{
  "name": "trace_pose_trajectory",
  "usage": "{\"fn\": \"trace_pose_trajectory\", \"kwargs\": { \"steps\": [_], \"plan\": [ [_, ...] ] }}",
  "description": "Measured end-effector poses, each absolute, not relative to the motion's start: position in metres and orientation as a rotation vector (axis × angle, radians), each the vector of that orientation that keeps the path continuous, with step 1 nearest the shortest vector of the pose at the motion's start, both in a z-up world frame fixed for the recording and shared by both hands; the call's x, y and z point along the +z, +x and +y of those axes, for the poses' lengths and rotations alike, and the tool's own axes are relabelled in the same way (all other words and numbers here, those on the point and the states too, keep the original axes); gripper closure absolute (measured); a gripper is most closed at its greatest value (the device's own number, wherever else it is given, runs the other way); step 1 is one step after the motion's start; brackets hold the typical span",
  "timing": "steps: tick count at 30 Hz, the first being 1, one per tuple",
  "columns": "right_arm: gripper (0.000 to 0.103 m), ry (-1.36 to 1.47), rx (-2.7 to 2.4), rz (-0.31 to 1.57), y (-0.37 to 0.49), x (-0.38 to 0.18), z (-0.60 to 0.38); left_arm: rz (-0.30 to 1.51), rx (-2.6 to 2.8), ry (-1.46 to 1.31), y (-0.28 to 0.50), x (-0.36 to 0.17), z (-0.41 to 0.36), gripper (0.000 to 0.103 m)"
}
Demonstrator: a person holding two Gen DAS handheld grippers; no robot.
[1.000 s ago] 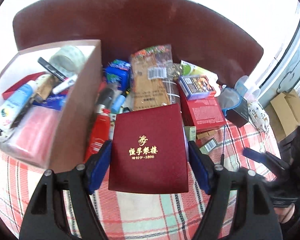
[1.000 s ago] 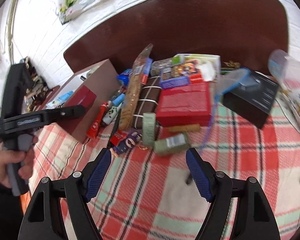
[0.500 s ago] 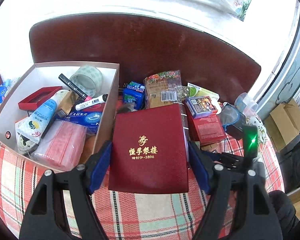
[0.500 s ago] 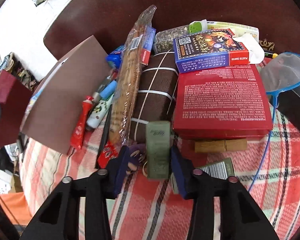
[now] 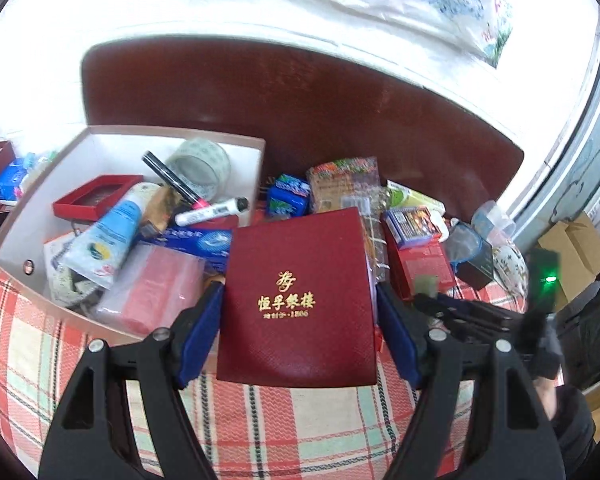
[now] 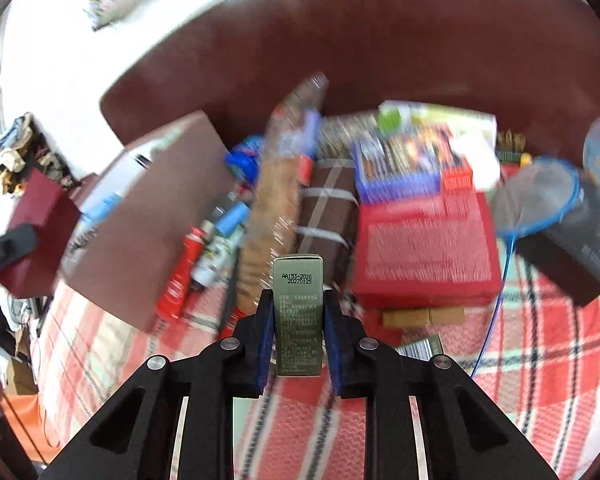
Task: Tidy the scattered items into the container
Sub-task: 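Carry the red gift box into the tan box while the right gripper grasps the green box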
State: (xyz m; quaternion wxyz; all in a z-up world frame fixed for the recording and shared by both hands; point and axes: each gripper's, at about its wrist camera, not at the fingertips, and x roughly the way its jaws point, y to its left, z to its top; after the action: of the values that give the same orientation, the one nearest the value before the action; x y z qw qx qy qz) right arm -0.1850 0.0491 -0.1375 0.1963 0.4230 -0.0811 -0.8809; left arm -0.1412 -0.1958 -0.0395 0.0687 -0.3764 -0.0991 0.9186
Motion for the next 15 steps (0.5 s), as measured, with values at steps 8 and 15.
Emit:
{"fn": "trace_pose_trajectory", "kwargs": {
  "steps": [8,15],
  "plan": [
    [0.079,0.996,-2.413,-0.173,-0.187,-0.059,-0.001,-0.336,2.869,-1.068,-0.133,-0.007,-0.249,0.029],
    [0.079,0.969,-2.250,-0.166,-0.216,-0.035,-0.090,-0.364,2.929,-1.121,-0.144,-0.003,-0.304,0.029]
  ]
}}
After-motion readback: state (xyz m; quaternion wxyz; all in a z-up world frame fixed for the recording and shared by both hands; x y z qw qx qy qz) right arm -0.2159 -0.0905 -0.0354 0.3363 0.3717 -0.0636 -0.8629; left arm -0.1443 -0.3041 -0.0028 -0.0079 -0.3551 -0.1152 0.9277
